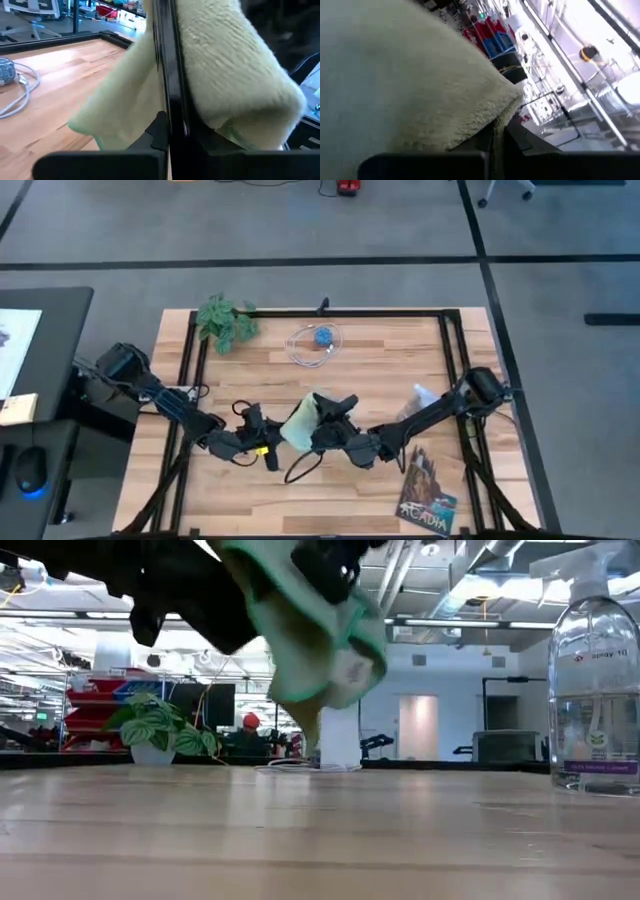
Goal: Apply microfiber cloth
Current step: Wipe the front of the phone with the light green microfiber cloth
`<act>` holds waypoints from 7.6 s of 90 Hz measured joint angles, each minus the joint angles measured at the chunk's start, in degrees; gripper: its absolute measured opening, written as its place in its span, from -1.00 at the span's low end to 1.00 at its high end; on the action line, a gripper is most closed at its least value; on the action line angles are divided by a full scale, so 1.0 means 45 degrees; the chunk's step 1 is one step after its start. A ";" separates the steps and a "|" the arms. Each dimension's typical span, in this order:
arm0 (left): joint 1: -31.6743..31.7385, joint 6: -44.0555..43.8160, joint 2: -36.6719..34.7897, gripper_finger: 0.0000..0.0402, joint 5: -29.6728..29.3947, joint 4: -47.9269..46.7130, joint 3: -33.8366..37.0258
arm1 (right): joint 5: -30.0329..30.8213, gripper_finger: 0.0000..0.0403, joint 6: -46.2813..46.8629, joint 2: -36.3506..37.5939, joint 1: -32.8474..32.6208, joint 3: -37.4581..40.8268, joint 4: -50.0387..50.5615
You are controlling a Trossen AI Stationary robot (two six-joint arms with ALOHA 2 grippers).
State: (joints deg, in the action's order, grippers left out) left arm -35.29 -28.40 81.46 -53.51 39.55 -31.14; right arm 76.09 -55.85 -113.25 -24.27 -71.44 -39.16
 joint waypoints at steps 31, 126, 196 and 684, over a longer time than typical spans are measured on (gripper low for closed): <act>-0.0039 0.0503 -0.0289 -0.96 -0.1362 -0.0315 -0.0044 | 0.0269 -1.00 0.0266 0.0082 -0.0795 0.0350 0.0395; -0.0378 0.0990 -0.0809 -0.96 -0.3557 -0.0574 -0.0092 | -1.1457 -0.49 1.2173 0.1104 0.0706 0.0099 1.0839; -0.1311 0.4343 -0.0804 -0.96 -0.2801 0.1685 -0.0073 | -1.6231 0.32 1.3030 0.3392 0.2455 0.1588 0.9302; -0.2166 -0.5417 -0.1553 -0.96 -0.3905 -1.0191 -0.0903 | -1.3494 0.34 1.5967 0.0257 0.0327 -0.3705 1.5000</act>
State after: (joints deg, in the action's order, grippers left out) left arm -45.04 -52.77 74.47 -71.08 -6.31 -35.20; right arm 15.37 16.00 -112.09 -22.80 -88.12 28.34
